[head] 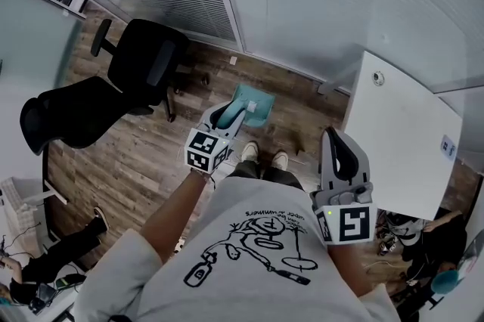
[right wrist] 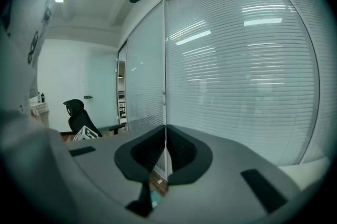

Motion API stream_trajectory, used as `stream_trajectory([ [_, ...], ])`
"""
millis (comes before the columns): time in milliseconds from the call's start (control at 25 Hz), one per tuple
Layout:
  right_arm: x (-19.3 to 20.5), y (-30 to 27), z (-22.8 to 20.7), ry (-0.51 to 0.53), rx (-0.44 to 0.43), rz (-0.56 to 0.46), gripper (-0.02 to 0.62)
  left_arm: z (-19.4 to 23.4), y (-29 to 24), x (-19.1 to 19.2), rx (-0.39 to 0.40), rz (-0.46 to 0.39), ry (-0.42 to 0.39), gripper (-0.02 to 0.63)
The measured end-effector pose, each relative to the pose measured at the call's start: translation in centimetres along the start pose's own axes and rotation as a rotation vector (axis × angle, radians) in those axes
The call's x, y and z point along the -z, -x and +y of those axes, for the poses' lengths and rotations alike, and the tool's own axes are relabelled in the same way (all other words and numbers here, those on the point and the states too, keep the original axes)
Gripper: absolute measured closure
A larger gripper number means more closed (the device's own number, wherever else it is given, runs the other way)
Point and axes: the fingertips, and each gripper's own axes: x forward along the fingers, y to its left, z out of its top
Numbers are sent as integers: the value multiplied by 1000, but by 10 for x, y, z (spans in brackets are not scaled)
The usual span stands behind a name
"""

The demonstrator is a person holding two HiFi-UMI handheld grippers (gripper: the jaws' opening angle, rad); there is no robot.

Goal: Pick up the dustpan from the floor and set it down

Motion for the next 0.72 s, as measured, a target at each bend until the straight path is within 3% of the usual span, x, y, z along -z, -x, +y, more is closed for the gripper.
stream_trajectory([
  [720, 4, 0, 10, 1, 7, 11, 589, 29, -40, 97, -19, 103, -6, 483],
])
